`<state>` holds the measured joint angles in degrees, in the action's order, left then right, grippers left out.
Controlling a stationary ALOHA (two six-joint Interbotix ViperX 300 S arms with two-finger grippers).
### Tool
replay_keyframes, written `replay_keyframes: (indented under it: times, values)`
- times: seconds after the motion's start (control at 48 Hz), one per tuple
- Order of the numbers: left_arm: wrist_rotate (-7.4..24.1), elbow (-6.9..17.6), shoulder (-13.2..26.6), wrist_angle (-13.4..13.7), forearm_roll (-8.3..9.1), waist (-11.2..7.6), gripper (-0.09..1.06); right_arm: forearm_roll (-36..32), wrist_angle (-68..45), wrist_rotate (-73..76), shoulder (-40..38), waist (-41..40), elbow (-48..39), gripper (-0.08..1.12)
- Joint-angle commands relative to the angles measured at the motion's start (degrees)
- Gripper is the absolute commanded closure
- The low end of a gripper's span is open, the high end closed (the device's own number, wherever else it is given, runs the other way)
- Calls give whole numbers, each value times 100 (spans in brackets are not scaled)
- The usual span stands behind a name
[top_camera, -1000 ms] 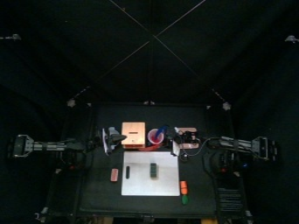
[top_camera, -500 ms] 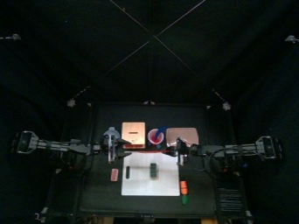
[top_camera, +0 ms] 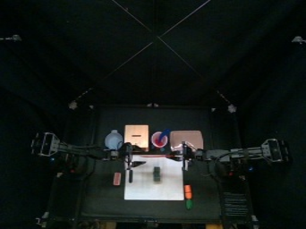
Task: Cut the sushi into 4 pieces with the knife
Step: Grasp knife edge with left hand
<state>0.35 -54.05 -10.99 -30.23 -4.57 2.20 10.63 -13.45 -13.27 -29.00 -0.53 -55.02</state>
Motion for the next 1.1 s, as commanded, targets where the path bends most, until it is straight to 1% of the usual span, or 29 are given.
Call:
replay_keyframes:
  times: [0.021, 0.125, 0.229, 0.375, 0.479, 0.583, 0.646, 0.708, 0.792, 0.938, 1.0, 1.104]
  values:
    - [9, 105, -18, -62, 26, 26, 9, 0, -53, 0, -97, 18, 44, 96]
    - [18, 53, -26, -62, 26, 44, 17, 0, -53, 0, -123, 18, 26, 96]
    - [18, 53, -26, -62, 35, 44, 21, 0, -62, 0, -132, 18, 26, 96]
    - [9, 26, -26, -62, 132, 35, 21, 0, -53, 0, -141, 18, 26, 96]
    - [9, -9, -26, -53, 141, 44, 21, 0, -62, 0, -149, 18, 26, 96]
    - [18, -9, -26, -105, 141, 53, 22, 0, -62, 0, -149, 18, 26, 96]
    - [18, -26, -26, -229, 158, 70, 24, 0, -62, 0, -158, 18, 35, 96]
    - [18, -53, -18, -352, 202, 88, 28, 0, -62, 0, -149, 18, 26, 96]
    - [18, -88, 35, -510, 281, 97, 37, 0, -62, 0, -158, 18, 26, 96]
    - [18, -88, 176, -554, 299, 123, 55, 9, -62, 0, -158, 18, 35, 96]
    - [18, -70, 237, -580, 325, 123, 60, 62, -44, 18, -149, 18, 18, 96]
    - [18, -62, 325, -721, 457, 114, 66, 255, 26, 26, -62, 79, -18, 96]
